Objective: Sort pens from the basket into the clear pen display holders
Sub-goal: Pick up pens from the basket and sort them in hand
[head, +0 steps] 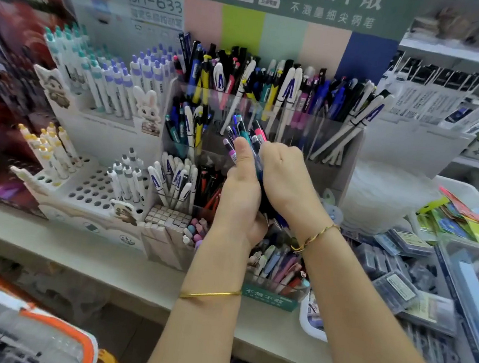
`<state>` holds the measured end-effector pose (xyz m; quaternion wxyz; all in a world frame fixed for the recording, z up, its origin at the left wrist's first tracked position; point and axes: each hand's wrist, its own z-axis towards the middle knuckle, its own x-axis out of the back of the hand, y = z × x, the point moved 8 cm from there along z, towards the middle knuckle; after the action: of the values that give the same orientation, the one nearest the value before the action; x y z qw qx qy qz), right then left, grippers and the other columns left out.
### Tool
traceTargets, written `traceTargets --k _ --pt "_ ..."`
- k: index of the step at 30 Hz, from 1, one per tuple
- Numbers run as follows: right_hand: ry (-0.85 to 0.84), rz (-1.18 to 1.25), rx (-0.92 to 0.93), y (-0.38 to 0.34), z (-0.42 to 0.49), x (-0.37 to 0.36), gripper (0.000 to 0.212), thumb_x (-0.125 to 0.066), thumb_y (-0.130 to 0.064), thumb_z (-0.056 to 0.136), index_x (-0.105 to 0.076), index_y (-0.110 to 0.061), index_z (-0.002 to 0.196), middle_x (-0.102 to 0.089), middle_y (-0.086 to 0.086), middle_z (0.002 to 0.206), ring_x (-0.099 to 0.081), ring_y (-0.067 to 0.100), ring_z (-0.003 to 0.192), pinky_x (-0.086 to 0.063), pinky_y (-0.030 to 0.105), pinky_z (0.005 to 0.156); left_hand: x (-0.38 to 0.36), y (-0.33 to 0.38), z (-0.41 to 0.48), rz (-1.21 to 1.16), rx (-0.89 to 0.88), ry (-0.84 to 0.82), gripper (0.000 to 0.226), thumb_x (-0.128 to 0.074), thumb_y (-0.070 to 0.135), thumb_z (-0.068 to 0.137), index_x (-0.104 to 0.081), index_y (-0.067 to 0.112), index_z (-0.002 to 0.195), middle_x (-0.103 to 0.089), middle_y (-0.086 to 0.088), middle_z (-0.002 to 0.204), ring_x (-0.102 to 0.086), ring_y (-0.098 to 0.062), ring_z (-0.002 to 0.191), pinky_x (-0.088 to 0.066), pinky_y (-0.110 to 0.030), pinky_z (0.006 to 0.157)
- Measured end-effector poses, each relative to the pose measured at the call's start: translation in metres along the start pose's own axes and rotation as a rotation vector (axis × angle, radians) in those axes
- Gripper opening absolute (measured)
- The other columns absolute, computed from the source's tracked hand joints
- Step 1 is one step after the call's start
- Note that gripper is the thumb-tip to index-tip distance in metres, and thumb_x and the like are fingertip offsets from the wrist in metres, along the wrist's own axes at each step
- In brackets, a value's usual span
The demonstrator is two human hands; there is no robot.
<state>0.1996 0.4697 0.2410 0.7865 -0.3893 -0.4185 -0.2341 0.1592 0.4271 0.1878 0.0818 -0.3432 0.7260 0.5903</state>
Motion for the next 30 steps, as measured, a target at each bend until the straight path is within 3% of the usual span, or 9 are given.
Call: traceTargets --k 2,4,8,12,14,19,22,27,30 --pt "-0.001 0.04 0.015 -0.008 0.005 -0.009 0.023 -0.028 -0.022 0.091 -0.039 -0.013 0.073 -0.04 0.007 0.075 -0.038 0.026 0.078 -0.024 0.033 0.063 0.01 0.006 -0.001 0.015 -0.037 0.028 0.067 -0.037 0.068 0.088 -0.058 0.008 0.109 -0.069 -0.01 0.093 -0.069 -0.025 0.087 -0.055 -0.037 0.067" --pt "0.001 0.278 -0.1 -0.011 0.009 -0.017 0.033 -0.035 -0.024 0.097 -0.04 -0.012 0.066 -0.044 0.011 0.078 -0.042 0.025 0.076 -0.029 0.031 0.064 0.023 0.012 0.001 0.0 -0.059 0.06 0.065 -0.043 0.064 0.089 -0.056 0.005 0.113 -0.069 -0.013 0.093 -0.07 -0.025 0.084 -0.055 -0.036 0.064" --pt "-0.016 0.541 -0.143 -0.031 0.019 -0.027 0.041 -0.045 -0.018 0.098 -0.04 -0.016 0.058 -0.041 0.005 0.077 -0.037 0.02 0.058 -0.024 0.019 0.051 0.047 0.027 0.013 -0.119 -0.029 0.052 0.045 -0.051 0.052 0.094 -0.06 0.009 0.107 -0.072 -0.013 0.098 -0.072 -0.024 0.081 -0.056 -0.036 0.065" --pt "0.032 0.488 -0.063 -0.056 0.039 -0.034 0.043 -0.045 -0.016 0.098 -0.038 -0.02 0.056 -0.044 0.008 0.068 -0.034 0.016 0.059 -0.023 0.018 0.049 0.07 0.051 0.027 -0.218 -0.027 0.106 0.026 -0.058 0.037 0.094 -0.058 0.011 0.088 -0.064 -0.007 0.057 -0.064 -0.015 0.047 -0.052 -0.027 0.046" --pt "0.082 0.468 -0.063 -0.064 0.046 -0.039 0.037 -0.047 -0.014 0.097 -0.042 -0.018 0.06 -0.044 0.005 0.067 -0.035 0.013 0.059 -0.027 0.018 0.05 0.081 0.063 0.035 -0.251 -0.044 0.142 0.024 -0.06 0.029 0.094 -0.057 0.01 0.081 -0.061 -0.005 0.049 -0.061 -0.014 0.042 -0.049 -0.023 0.042" --pt "0.184 0.571 -0.145 -0.075 0.059 -0.053 0.006 -0.057 -0.019 0.094 -0.053 -0.016 0.092 -0.053 -0.012 0.077 -0.049 0.002 0.07 -0.038 0.015 0.063 0.107 0.088 0.048 -0.271 -0.101 0.237 0.017 -0.065 0.018 0.091 -0.058 0.005 0.082 -0.068 -0.005 0.056 -0.068 -0.015 0.052 -0.058 -0.032 0.051" --pt "0.161 0.607 -0.186 -0.081 0.066 -0.063 0.004 -0.059 -0.021 0.093 -0.055 -0.019 0.093 -0.054 -0.012 0.078 -0.051 0.003 0.074 -0.041 0.015 0.065 0.119 0.095 0.05 -0.29 -0.133 0.312 0.015 -0.065 0.013 0.091 -0.055 0.005 0.083 -0.067 -0.008 0.064 -0.068 -0.015 0.052 -0.06 -0.034 0.053" --pt "0.069 0.681 -0.193 -0.082 0.071 -0.074 0.015 -0.059 -0.017 0.093 -0.071 -0.007 0.091 -0.064 -0.002 0.075 -0.058 0.011 0.073 -0.05 0.035 0.075 0.136 0.098 0.055 -0.282 -0.157 0.383 0.017 -0.066 0.012 0.091 -0.056 0.005 0.103 -0.067 -0.012 0.083 -0.07 -0.019 0.065 -0.061 -0.036 0.058" --pt "-0.009 0.769 -0.207 -0.083 0.069 -0.078 0.017 -0.057 -0.015 0.095 -0.072 -0.008 0.096 -0.068 0.009 0.082 -0.06 0.01 0.075 -0.052 0.032 0.075 0.141 0.098 0.055 -0.24 -0.195 0.421 0.025 -0.066 0.015 0.091 -0.055 0.003 0.11 -0.068 -0.011 0.09 -0.07 -0.018 0.071 -0.06 -0.031 0.058"
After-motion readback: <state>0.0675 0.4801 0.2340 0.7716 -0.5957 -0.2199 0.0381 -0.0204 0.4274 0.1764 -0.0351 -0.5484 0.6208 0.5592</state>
